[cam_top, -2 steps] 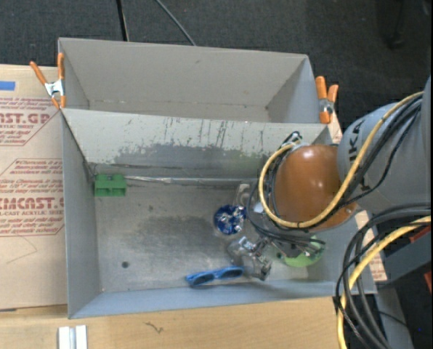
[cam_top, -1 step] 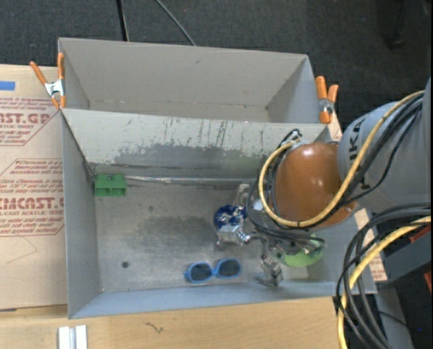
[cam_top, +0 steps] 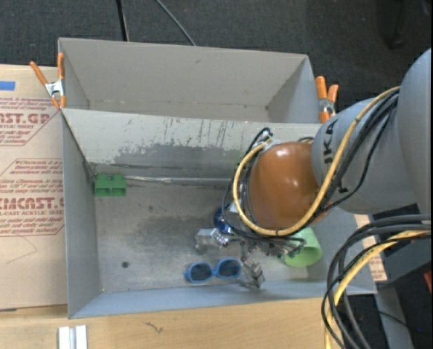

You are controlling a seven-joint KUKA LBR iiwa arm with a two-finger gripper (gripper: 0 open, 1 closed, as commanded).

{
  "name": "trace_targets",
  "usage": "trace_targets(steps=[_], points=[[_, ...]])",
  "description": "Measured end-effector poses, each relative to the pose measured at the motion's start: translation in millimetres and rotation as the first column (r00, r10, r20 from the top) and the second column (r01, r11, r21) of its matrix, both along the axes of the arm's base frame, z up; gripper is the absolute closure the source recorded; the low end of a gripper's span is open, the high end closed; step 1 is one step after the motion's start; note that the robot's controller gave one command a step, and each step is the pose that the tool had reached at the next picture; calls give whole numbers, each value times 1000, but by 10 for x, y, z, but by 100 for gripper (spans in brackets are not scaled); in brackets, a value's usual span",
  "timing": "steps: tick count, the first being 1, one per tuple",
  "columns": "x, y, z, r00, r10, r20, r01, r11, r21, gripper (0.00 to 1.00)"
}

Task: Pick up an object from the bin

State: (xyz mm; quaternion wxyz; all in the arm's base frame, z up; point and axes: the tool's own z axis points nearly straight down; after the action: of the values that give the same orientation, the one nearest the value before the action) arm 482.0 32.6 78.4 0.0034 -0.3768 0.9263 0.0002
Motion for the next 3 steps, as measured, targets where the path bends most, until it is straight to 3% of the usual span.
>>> trace_targets(steps=[1, 2, 3], points=[[-16, -18, -11, 1000, -4, -6, 4, 1000, -2, 100], [187, 23, -90, 999, 53, -6, -53, 999, -2, 100], [185, 23, -89, 999, 53, -6, -53, 999, -2, 0]])
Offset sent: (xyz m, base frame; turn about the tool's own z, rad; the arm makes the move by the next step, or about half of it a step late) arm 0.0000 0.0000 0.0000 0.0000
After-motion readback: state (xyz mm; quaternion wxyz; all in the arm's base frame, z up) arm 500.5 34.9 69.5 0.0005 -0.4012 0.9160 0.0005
